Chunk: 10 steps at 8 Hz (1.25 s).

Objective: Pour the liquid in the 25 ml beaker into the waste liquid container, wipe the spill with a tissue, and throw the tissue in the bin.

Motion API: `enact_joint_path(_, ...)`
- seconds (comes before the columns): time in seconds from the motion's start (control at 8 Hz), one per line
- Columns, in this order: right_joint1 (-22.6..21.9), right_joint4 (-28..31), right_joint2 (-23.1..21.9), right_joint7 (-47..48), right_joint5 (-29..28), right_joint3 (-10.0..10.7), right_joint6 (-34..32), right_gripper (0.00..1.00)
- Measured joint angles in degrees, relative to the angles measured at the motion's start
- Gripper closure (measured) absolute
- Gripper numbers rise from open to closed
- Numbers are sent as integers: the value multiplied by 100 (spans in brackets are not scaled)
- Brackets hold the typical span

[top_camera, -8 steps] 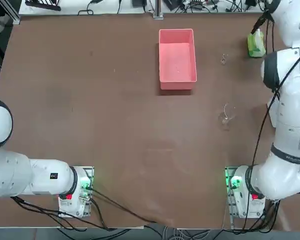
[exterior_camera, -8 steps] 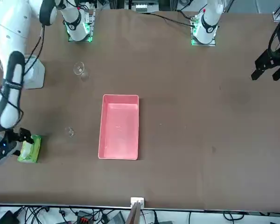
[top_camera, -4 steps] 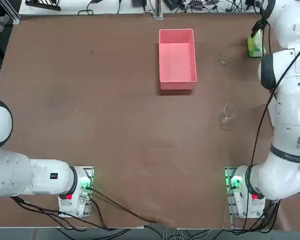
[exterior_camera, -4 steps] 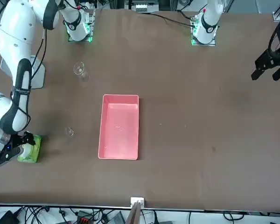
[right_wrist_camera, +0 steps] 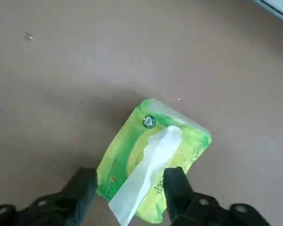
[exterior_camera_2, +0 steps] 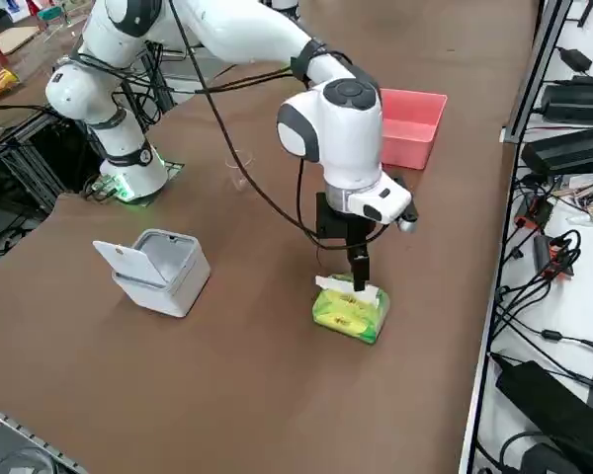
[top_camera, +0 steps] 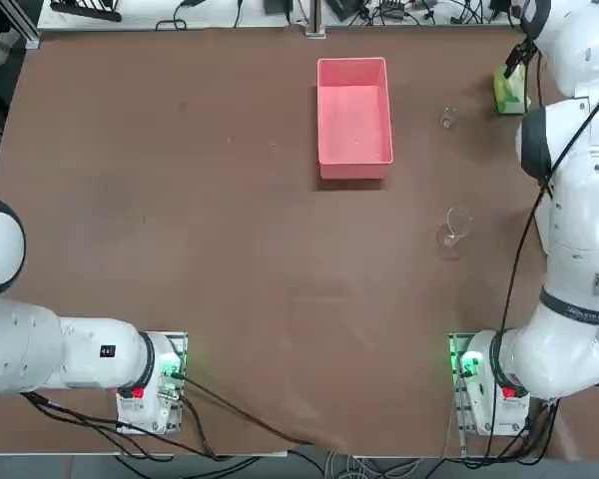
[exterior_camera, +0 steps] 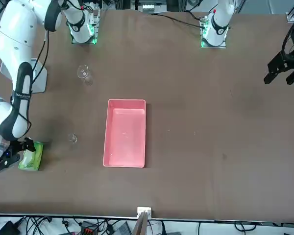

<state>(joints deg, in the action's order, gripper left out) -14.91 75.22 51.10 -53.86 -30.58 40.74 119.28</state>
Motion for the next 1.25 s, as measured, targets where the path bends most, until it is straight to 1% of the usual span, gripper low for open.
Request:
enact_joint_path(0.5,119,78,88,9,2,7,10,15)
enact_joint_path(0.75,147,78,98,9,2,7,36,25)
enact_joint_path(0.88,148,78,101,9,2,7,38,44)
enact_joint_path(1.0,148,79,105,9,2,7,39,51)
enact_joint_path(1.25,148,82,111,9,7,7,40,53)
